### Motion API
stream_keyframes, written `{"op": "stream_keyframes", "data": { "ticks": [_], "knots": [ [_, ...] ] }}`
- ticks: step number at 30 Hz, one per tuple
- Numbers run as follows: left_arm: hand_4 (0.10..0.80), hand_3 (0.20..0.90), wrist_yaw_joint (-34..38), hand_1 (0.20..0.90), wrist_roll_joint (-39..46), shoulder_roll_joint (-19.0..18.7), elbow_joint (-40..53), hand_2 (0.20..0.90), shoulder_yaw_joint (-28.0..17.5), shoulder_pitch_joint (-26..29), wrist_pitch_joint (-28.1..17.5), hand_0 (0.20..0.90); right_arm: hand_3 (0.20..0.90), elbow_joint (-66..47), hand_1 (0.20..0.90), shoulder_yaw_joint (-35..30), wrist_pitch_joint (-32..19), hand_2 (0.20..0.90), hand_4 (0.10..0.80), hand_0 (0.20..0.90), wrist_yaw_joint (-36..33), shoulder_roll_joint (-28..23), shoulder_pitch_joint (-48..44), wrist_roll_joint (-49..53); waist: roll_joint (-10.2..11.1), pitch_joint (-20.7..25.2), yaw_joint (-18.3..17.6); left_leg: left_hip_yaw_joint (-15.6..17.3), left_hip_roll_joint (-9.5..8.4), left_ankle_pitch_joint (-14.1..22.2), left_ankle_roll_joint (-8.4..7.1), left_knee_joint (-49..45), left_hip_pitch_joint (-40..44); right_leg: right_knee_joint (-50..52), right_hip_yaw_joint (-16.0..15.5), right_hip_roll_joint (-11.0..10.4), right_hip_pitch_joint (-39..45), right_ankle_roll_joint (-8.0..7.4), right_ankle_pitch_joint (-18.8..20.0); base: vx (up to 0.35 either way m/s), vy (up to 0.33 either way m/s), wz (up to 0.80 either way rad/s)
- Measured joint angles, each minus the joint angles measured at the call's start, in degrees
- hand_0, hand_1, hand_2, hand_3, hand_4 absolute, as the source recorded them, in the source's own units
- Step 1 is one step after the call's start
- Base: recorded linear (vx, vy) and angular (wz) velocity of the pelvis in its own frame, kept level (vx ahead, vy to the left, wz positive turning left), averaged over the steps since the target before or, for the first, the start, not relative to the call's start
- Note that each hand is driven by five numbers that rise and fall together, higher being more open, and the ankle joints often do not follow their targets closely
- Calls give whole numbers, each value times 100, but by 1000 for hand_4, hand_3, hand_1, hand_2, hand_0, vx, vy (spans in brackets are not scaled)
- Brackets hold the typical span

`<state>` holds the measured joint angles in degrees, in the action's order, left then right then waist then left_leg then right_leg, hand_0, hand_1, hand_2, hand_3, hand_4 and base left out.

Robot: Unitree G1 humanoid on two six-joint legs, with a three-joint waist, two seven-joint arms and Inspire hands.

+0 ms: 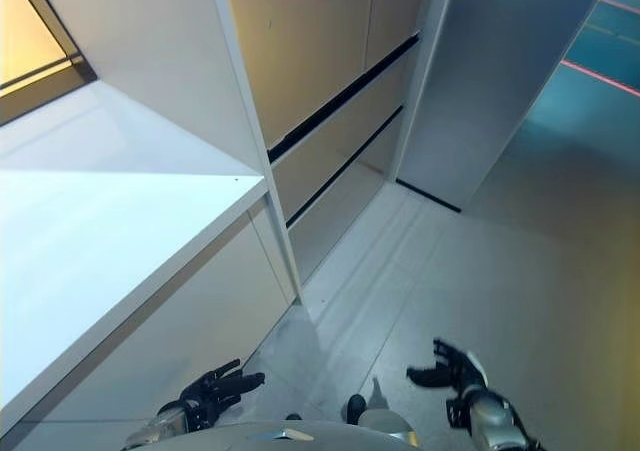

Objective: Put drinks into fridge and close the fridge

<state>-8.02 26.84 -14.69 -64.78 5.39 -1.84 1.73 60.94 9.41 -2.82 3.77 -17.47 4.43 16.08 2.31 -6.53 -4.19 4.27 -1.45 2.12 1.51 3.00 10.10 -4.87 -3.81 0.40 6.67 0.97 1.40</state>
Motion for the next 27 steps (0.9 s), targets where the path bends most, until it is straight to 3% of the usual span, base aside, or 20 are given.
{"op": "stream_keyframes", "data": {
  "ticks": [6,27],
  "knots": [
    [800,900,-195,900,-418,41,-572,900,71,-52,-235,900,900,1006,900,-315,294,900,800,900,570,247,-66,70,30,31,24,-2,27,-61,-23,160,122,-32,7,37,59,6,9,-26,-19,0],
    [800,900,-206,900,-428,41,-574,900,158,0,-217,900,900,1059,900,-361,527,900,800,900,682,159,-183,-176,-51,64,94,5,21,-62,-21,165,64,-32,17,37,-27,7,10,0,0,0]
  ]
}}
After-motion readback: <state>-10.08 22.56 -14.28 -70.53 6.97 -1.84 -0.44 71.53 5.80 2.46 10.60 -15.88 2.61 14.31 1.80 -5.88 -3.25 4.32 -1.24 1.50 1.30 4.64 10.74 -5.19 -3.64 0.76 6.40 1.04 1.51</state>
